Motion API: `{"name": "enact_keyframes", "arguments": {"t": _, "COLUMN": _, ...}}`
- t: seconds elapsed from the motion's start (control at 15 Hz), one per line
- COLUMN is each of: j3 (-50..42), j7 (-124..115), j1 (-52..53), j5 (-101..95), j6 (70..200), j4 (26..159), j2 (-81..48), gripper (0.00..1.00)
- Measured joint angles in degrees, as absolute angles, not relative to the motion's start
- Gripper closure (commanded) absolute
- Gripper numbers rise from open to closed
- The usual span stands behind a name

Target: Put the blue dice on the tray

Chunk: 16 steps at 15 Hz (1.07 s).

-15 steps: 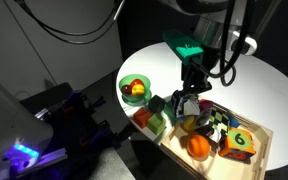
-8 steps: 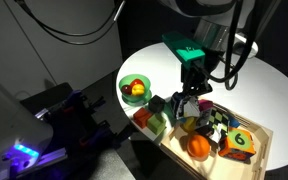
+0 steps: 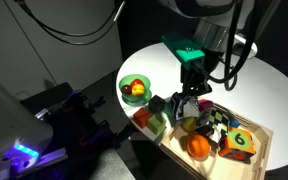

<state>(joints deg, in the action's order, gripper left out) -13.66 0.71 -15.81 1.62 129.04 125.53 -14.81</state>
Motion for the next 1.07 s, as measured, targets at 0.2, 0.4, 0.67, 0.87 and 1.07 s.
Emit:
{"name": "enact_keyframes", "arguments": {"t": 0.2, "j3": -13.84, "j7": 0.71, "j1": -15.80, "j5": 1.62, "j6": 129.04, "j4": 125.53, "j2": -15.03, "gripper": 0.96}}
{"name": "enact_keyframes", "arguments": {"t": 0.4, "j3": -14.49, "j7": 0.71, "j1": -15.96, "j5": 1.62, "j6": 129.04, "j4": 125.35, "j2": -15.03, "gripper": 0.96}}
{"name": "enact_keyframes", "arguments": {"t": 0.67, "j3": -15.52, "j7": 0.72, "j1": -17.04, "j5": 1.62, "j6": 129.05, "j4": 125.05, "j2": -15.03, "gripper": 0.95}}
{"name": "enact_keyframes", "arguments": {"t": 0.87, "j3": -15.87, "j7": 0.72, "j1": -18.28, "j5": 1.64, "j6": 129.65, "j4": 124.93, "j2": -15.22, "gripper": 0.95}}
{"name": "enact_keyframes", "arguments": {"t": 1.07, "j3": -16.10, "j7": 0.72, "j1": -19.25, "j5": 1.97, "j6": 129.91, "j4": 124.27, "j2": -16.13, "gripper": 0.92}}
